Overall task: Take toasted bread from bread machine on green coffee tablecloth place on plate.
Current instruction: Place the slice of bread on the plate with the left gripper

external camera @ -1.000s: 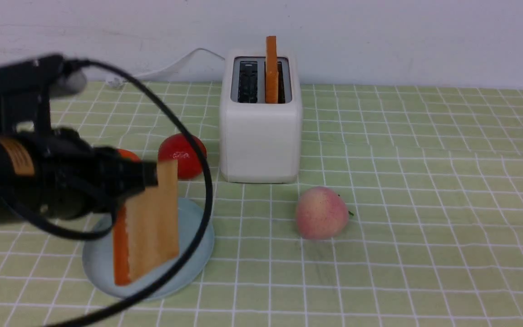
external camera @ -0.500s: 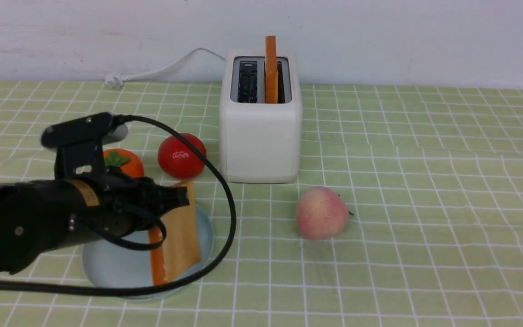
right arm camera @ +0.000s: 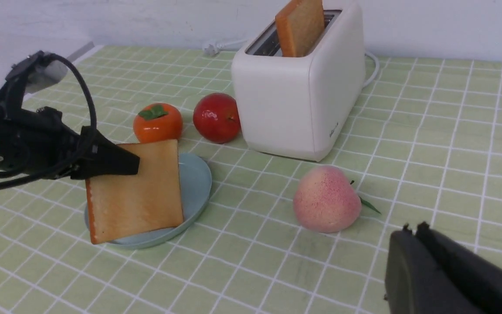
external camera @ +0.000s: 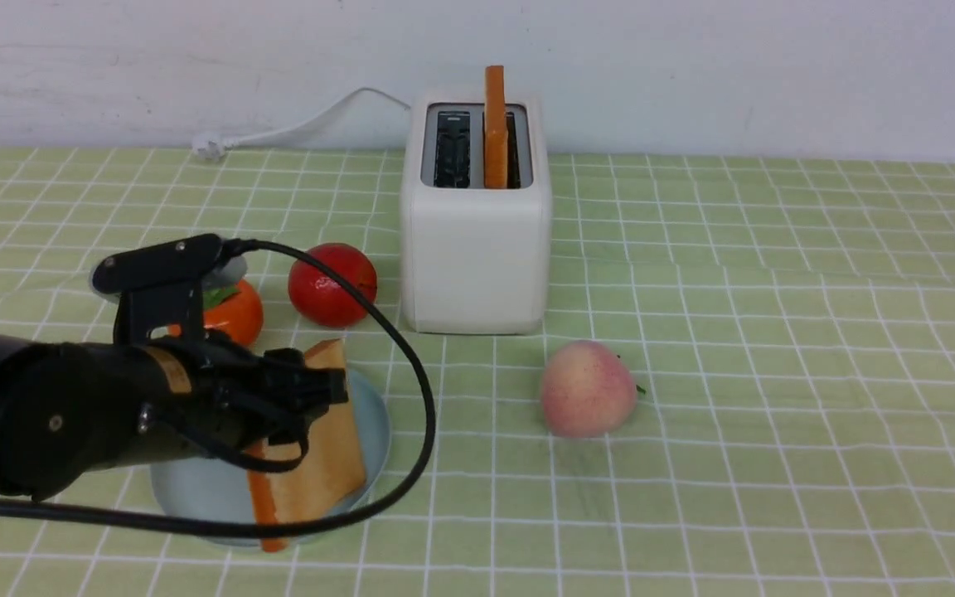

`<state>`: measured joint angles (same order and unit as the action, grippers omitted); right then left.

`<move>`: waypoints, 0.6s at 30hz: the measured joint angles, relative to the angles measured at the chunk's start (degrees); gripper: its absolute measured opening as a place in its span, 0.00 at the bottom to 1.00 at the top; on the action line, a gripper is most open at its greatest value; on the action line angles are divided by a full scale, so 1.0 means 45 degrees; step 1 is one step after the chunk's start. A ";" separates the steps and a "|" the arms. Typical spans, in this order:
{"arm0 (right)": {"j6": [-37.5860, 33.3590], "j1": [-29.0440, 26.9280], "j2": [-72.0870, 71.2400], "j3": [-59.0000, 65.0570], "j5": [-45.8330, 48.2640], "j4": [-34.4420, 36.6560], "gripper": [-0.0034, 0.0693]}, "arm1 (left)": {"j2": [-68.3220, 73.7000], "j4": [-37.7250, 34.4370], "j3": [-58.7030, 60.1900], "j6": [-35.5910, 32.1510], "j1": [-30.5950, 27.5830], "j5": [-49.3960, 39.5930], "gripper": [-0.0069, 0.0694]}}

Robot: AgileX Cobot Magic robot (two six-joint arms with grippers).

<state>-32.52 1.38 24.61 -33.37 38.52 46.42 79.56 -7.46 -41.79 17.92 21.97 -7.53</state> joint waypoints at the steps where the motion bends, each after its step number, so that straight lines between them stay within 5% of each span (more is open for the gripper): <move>1: 0.0000 0.0000 0.0000 0.0000 0.0027 0.0092 0.05 | 0.0000 0.0114 0.0000 0.0000 0.0000 -0.0014 0.64; 7: 0.0000 0.0000 0.0000 0.0000 0.0215 0.0183 0.05 | 0.0000 0.1232 0.0000 0.0000 0.0000 0.0162 0.65; 18: -0.0037 0.0000 0.0000 0.0000 0.0597 0.0334 0.05 | 0.0000 0.3688 0.0000 0.0000 0.0000 0.1018 0.47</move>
<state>-32.68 1.38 24.61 -33.37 41.21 47.92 79.56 9.14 -41.79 17.92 21.97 -2.95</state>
